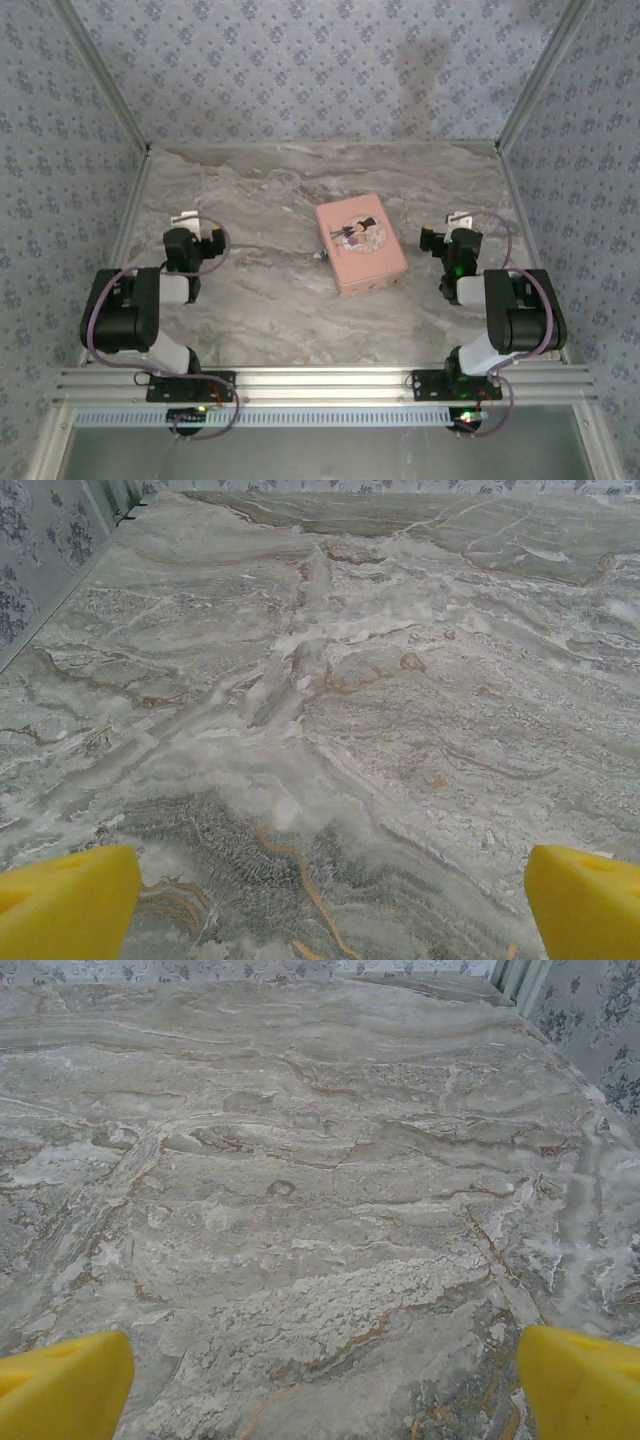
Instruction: Unlock a padlock with a key
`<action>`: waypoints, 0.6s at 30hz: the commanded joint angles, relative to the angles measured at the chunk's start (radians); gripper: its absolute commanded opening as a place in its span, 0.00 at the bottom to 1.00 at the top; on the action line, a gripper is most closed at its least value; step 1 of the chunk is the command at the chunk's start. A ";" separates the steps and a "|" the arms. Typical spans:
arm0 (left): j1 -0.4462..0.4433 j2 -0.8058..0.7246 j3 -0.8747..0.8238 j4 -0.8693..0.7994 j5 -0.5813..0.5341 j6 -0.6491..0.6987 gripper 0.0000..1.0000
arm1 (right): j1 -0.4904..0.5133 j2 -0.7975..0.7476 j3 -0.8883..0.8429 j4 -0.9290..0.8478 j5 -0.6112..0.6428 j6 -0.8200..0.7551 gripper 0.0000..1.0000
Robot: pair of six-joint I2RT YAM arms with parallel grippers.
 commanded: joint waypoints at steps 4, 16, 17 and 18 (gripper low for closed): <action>0.002 -0.005 0.025 -0.004 0.015 0.006 0.98 | -0.008 -0.001 0.018 0.003 -0.010 -0.008 1.00; 0.010 -0.005 0.026 -0.007 0.029 0.002 0.98 | -0.009 0.000 0.017 0.002 -0.010 -0.008 1.00; 0.010 -0.005 0.027 -0.007 0.029 0.003 0.98 | -0.009 0.000 0.018 0.002 -0.010 -0.008 1.00; 0.009 -0.005 0.026 -0.007 0.029 0.002 0.98 | -0.009 0.000 0.018 0.002 -0.010 -0.007 1.00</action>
